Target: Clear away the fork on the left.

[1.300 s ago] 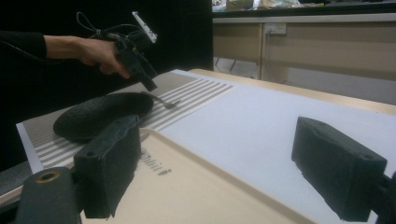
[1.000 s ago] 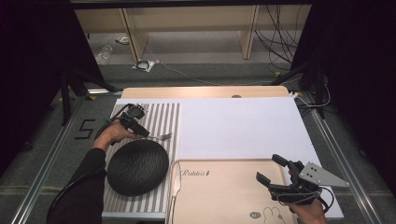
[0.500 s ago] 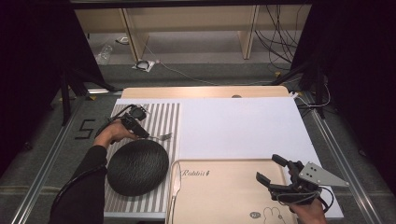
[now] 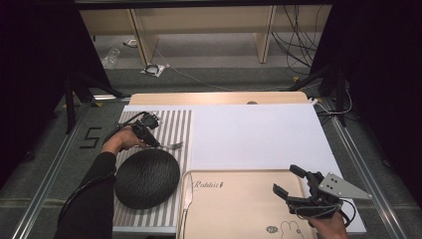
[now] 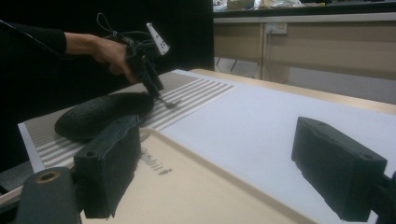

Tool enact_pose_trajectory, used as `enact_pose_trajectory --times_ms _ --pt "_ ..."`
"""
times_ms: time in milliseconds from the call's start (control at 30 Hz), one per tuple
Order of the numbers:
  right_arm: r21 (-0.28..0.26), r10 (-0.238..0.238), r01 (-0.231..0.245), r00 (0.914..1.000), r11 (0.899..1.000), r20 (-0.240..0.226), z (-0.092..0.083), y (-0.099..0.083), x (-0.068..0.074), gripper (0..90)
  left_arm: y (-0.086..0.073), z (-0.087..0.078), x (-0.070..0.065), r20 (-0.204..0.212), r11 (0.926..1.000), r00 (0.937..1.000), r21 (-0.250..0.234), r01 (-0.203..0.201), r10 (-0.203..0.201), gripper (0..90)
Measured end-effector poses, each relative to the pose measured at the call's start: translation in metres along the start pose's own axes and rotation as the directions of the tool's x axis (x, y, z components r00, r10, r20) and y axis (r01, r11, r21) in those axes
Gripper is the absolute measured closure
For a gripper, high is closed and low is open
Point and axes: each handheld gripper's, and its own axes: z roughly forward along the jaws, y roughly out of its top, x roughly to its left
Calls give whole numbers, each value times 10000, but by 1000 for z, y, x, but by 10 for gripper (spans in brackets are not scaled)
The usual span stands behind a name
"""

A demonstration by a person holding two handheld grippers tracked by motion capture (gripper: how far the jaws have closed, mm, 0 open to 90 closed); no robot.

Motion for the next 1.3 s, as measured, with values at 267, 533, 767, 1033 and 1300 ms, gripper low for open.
enact_pose_trajectory --times_ms 267,533,767,1033,1300 --pt "-2 11 -11 10000 10000 -9 0 0 0 167 7 2 -4 120 9977 9981 302 -605 602 580" --pt "-18 40 -40 10000 10000 -47 0 0 0 166 7 4 -5 317 9961 9970 503 -724 709 598" --pt "2 16 -16 10000 10000 -13 0 0 0 167 8 4 -5 396 9959 9968 550 -714 693 609" --pt "-37 2 -2 10000 10000 -21 0 0 0 167 10 8 -6 5 9941 9972 786 -743 745 624" --pt "-13 44 -44 10000 10000 -31 0 0 0 167 9 9 -3 195 9970 9993 705 -331 318 637"
